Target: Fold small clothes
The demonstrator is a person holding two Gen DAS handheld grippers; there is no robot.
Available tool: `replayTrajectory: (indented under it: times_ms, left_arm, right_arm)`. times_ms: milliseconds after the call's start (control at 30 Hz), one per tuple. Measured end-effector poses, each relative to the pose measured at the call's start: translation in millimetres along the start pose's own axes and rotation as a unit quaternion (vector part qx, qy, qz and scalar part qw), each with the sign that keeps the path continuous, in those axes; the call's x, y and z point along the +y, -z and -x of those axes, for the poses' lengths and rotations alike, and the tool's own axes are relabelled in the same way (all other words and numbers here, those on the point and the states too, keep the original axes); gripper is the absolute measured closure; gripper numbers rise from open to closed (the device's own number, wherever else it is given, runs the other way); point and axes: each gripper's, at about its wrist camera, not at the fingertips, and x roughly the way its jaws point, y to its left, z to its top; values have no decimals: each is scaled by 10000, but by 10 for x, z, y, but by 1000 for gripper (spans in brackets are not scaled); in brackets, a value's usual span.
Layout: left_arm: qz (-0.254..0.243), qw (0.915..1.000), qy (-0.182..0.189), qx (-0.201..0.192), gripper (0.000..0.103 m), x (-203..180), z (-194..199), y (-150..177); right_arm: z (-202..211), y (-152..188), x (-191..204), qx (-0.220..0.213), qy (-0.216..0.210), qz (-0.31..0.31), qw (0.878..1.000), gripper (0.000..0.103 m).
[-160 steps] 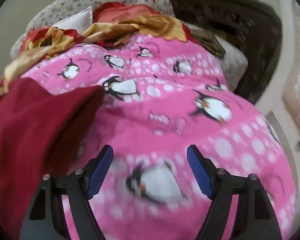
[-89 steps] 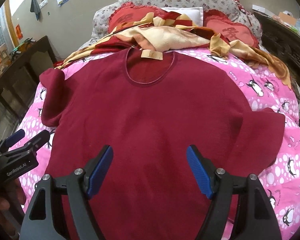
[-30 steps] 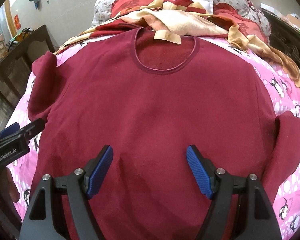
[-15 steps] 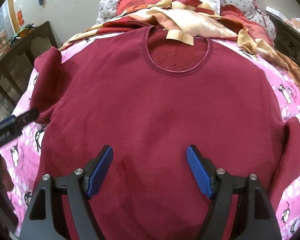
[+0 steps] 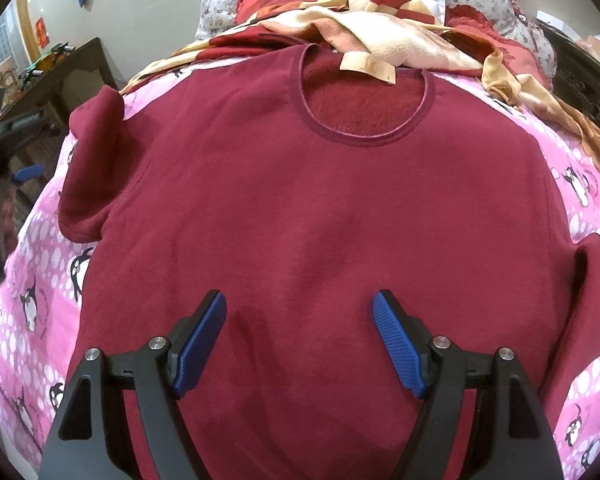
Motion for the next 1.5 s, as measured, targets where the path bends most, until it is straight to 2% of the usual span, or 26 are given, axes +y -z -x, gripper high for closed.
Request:
replayTrajectory:
  times_ms: [100, 167, 267, 400, 500, 567, 600, 667, 767, 900, 967, 1067, 1167, 1267, 1333, 1400, 1467, 1500]
  left_arm:
    - [520, 9984, 209, 108, 24, 105, -173, -204]
    - [739, 9965, 381, 35, 24, 128, -245, -292]
    - [709, 9970, 312, 77, 24, 106, -383, -390]
    - [633, 9977, 216, 143, 33, 74, -563, -416]
    - [506, 9982, 253, 200, 55, 79, -522, -459]
    - [324, 9988, 275, 227, 86, 91, -419, -516]
    - [224, 9991, 316, 147, 93, 124, -307, -562]
    - [144, 9994, 281, -150, 93, 214, -49, -625]
    - [1, 9986, -26, -535, 93, 315, 277, -672]
    - [-19, 9984, -86, -562, 94, 366, 458, -631]
    - [-68, 9982, 88, -597, 94, 303, 632, -572]
    - [-381, 9957, 407, -737, 94, 68, 1026, -416]
    - [-857, 9896, 757, -868, 94, -272, 1473, -139]
    - [-1449, 9769, 1339, -820, 94, -746, 1812, 318]
    - [-1747, 9681, 1637, -743, 94, -1040, 1893, 612]
    - [-2163, 9558, 1927, -499, 94, -1416, 1872, 1027]
    - [-2337, 9473, 2184, -198, 94, -1699, 1752, 1369]
    - [-2402, 9423, 2329, 97, 94, -1858, 1632, 1573]
  right_arm:
    - [-4, -2, 11, 16, 13, 40, 10000, 5]
    - [-14, 2, 12, 28, 12, 33, 10000, 5]
    - [-26, 22, 11, 68, 25, 47, 10000, 5]
    - [-31, 52, -3, 90, 69, 60, 9999, 5]
    - [-33, 52, -13, 112, 81, 53, 9999, 5]
    - [-20, 43, -16, 103, 55, 21, 9999, 5]
    - [-10, 41, -17, 85, 31, 0, 10000, 5]
    - [3, 43, -8, 65, -43, -41, 10000, 5]
    - [5, 46, 23, 66, -56, -30, 10000, 5]
    - [36, 43, 8, 45, -129, -110, 9998, 5]
    - [73, 47, -20, 28, -185, -162, 9997, 5]
    - [129, 52, -90, -42, -138, -189, 9997, 5]
    - [183, 59, -222, -80, -94, -344, 9993, 5]
    - [237, 52, -388, -141, -92, -538, 9984, 5]
    - [295, 56, -531, -233, 11, -671, 9975, 5]
    - [337, 67, -671, -252, 48, -796, 9965, 5]
    - [412, 83, -830, -308, 115, -920, 9952, 5]
    - [448, 92, -902, -341, 175, -961, 9946, 5]
